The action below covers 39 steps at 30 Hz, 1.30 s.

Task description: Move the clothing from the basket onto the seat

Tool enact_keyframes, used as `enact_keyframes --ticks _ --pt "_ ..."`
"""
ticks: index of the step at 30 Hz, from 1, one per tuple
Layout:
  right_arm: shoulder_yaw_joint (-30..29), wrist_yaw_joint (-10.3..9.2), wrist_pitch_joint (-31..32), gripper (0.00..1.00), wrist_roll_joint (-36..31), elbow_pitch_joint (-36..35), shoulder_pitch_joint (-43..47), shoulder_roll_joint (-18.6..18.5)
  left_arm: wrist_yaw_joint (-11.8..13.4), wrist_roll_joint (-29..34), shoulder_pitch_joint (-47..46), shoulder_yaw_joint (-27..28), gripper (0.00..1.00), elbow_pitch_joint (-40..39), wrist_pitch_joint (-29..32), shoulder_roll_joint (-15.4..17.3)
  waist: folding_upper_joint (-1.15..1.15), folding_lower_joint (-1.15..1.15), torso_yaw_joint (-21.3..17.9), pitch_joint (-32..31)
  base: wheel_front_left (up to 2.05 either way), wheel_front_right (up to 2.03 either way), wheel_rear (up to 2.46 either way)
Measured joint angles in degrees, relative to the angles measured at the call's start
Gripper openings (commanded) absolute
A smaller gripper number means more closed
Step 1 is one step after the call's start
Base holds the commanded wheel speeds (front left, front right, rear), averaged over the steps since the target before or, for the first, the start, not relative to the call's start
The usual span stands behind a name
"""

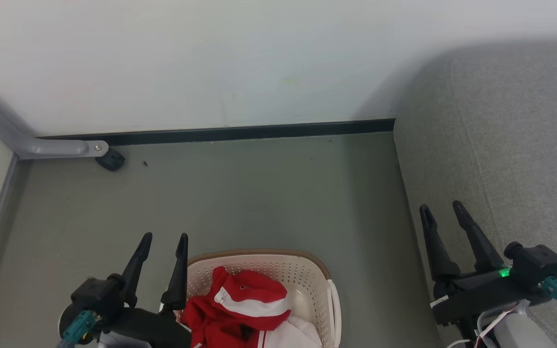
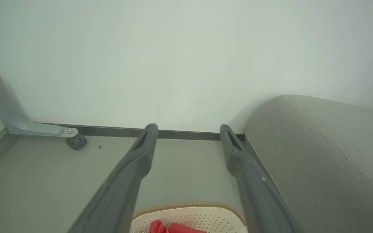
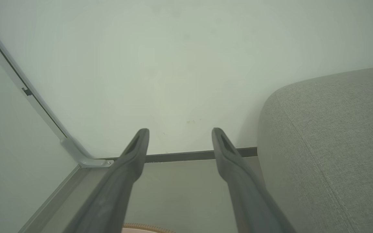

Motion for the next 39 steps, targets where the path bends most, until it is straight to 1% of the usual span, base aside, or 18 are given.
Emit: enact_keyframes --ticks 11,25,28,39 --pt "-1.26 0.23 -0.01 1.0 -0.41 -1.02 -4.42 0.83 -0.97 0.01 -5.55 -1.18 1.0 5.06 0.23 0.92 0.0 0.0 -1.99 7.53 0.0 0.0 0.0" --pt "-3.01 0.74 -0.01 1.0 -0.67 -3.28 -9.22 2.87 -1.46 -0.09 -12.83 -3.68 1.0 14.6 4.15 0.46 0.01 0.0 -4.7 15.97 0.0 0.0 0.0" --pt "-3.01 1.19 -0.02 1.0 -0.68 -3.79 -10.33 3.34 -1.49 -0.08 -14.25 -4.54 1.0 16.89 5.43 0.23 0.0 0.0 -5.15 17.68 0.0 0.0 0.0" --pt "-2.79 1.72 -0.03 1.0 -2.18 -5.87 -13.62 4.12 -1.56 0.02 -20.24 -6.02 1.0 24.77 8.26 -0.24 0.01 0.0 -6.65 23.68 0.0 0.0 0.0"
